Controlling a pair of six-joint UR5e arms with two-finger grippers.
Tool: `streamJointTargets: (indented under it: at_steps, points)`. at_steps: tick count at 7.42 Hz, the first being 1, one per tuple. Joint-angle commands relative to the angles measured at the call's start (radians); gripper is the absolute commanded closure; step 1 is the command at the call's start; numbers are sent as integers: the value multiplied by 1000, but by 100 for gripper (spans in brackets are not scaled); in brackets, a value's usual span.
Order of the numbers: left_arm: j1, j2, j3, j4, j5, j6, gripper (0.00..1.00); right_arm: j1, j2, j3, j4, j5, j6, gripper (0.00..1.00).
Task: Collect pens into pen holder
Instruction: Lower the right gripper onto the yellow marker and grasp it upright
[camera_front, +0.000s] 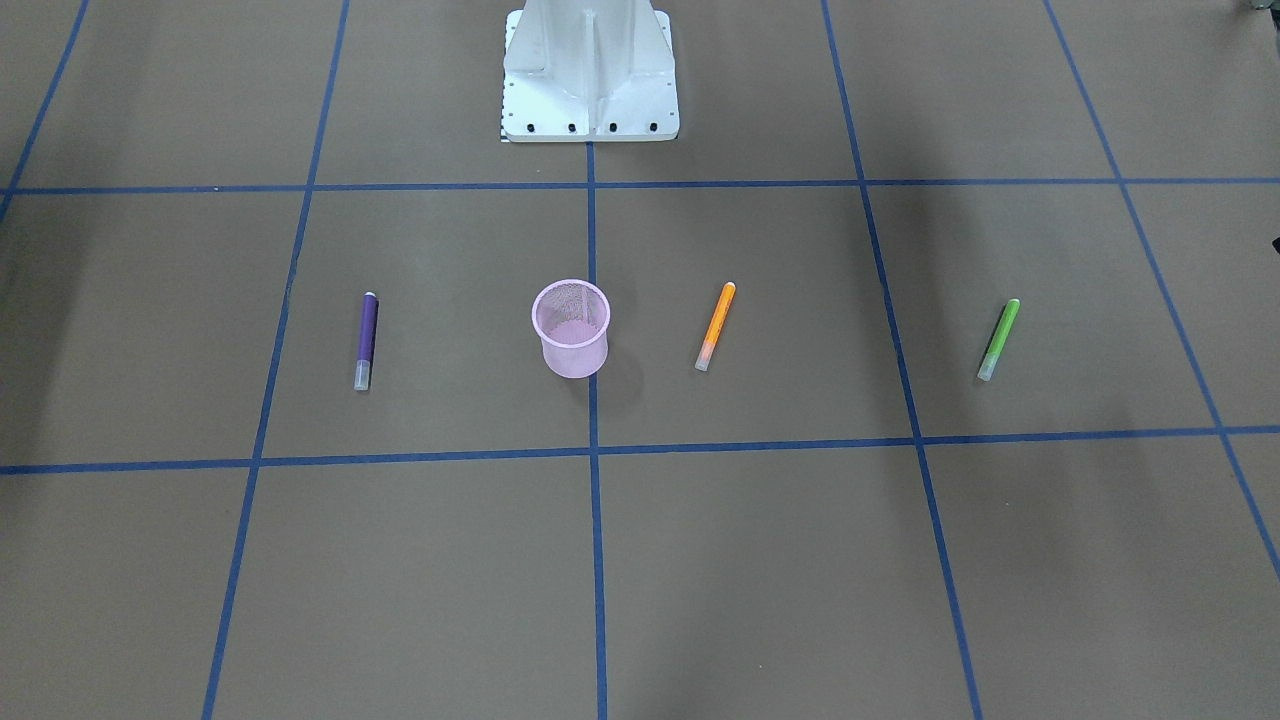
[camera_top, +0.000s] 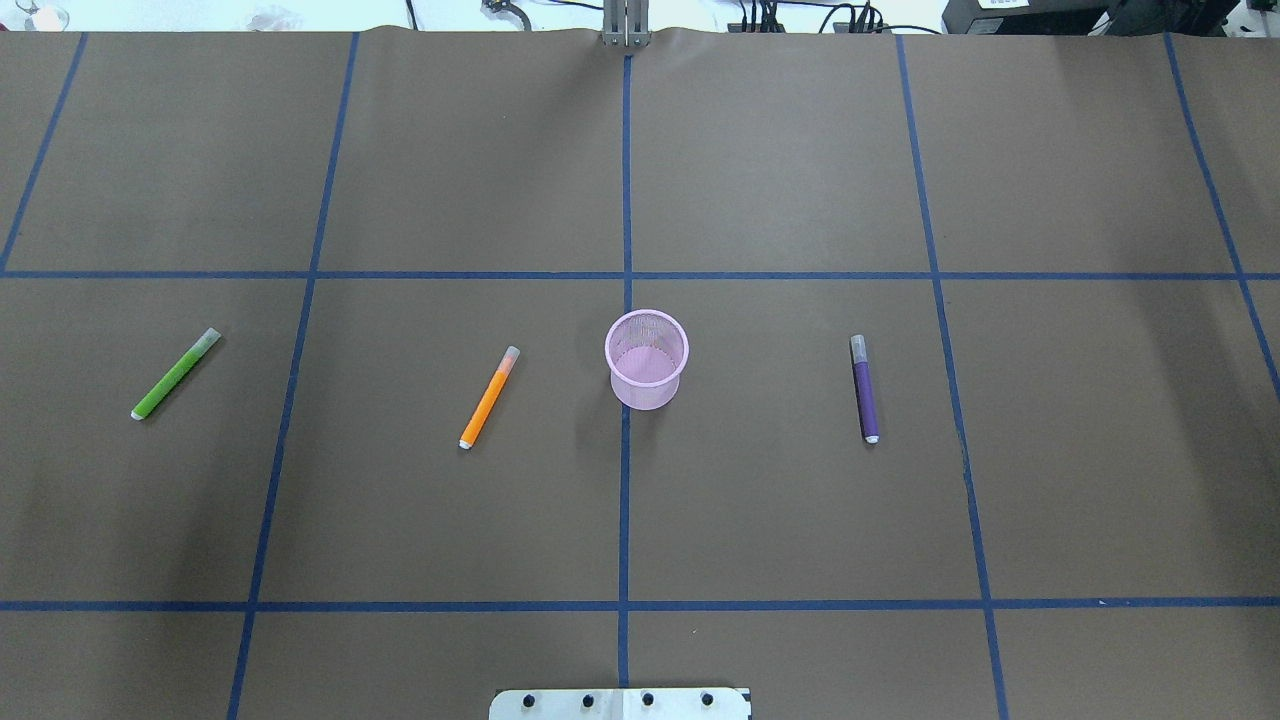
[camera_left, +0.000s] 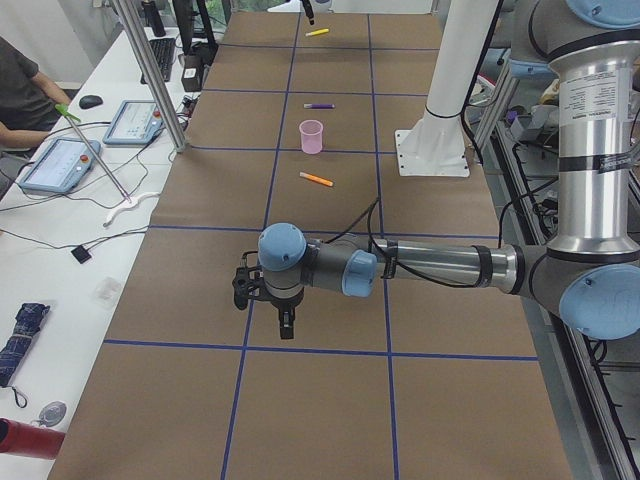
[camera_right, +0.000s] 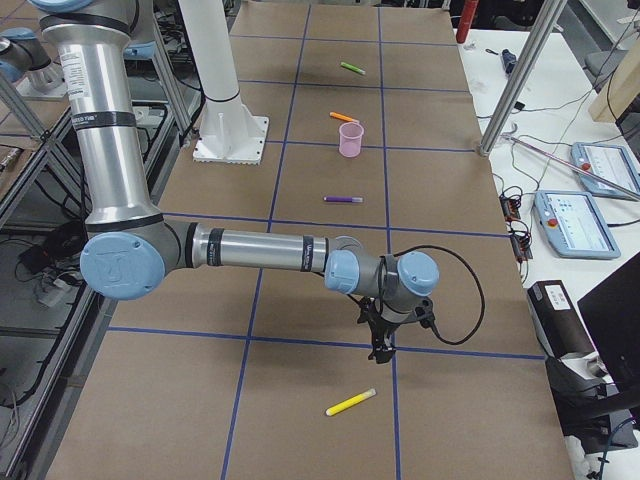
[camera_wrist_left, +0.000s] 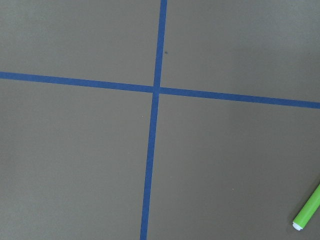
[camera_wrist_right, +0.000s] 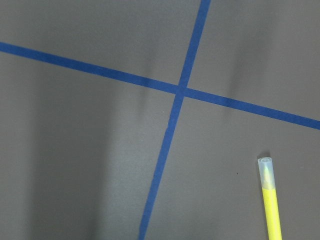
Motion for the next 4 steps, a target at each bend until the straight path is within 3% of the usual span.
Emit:
streamJointTargets:
  at_steps: [1,4]
  points:
    - [3,0,0,-1,-1,-1,1,-1,7,-135,132,-5,-24,5]
    - [7,-3,0,-3,-3,0,1,-4,5,-177,144,-57,-63,6]
